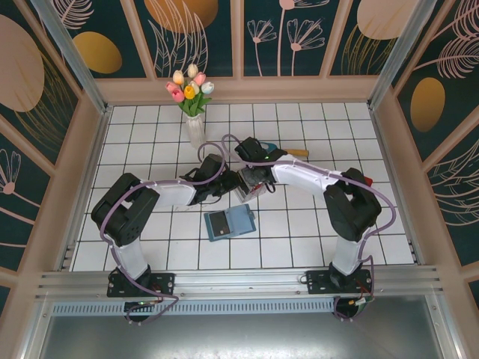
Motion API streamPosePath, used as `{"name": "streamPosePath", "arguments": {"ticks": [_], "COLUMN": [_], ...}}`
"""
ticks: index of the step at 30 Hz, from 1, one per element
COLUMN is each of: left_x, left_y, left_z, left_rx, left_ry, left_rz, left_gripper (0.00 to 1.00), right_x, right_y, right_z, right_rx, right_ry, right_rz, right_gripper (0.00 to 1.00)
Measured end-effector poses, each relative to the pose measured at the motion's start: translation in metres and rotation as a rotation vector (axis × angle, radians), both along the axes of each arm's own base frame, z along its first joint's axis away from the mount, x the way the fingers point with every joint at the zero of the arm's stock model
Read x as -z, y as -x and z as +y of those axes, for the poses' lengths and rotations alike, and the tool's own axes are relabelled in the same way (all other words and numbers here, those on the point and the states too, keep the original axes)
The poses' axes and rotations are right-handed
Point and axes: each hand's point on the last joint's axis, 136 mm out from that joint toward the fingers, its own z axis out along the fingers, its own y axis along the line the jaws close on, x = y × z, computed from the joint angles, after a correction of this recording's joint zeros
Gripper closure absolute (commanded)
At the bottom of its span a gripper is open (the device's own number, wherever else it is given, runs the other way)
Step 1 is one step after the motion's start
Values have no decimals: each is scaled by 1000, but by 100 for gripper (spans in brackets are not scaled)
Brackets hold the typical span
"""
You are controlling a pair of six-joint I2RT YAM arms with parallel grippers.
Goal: Put the credit cards into the card holder
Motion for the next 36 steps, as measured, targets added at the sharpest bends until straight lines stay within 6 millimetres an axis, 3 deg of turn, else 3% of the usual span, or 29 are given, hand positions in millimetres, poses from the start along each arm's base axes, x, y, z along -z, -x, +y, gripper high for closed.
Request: {"name": "streamPosePath", "arguments": {"ticks": [4, 13, 21, 36], "left_x": [0, 0, 0, 0], "left_y": [0, 0, 0, 0], "left_z": [0, 0, 0, 0], "left_rx": [0, 1, 1, 3], "left_ry": [0, 0, 2, 4], "left_rz": [0, 0, -2, -1], "left_gripper": [69, 69, 69, 69], "right_x": [1, 8, 12, -3], "right_y": [-2, 4, 9, 12], "right_z": [0, 6, 15, 36], "right_rx": [18, 21, 16, -17], "right_ry": [-44, -113, -171, -352], "right_rz": [28, 84, 131, 201], "right_gripper": [72, 68, 75, 65]}}
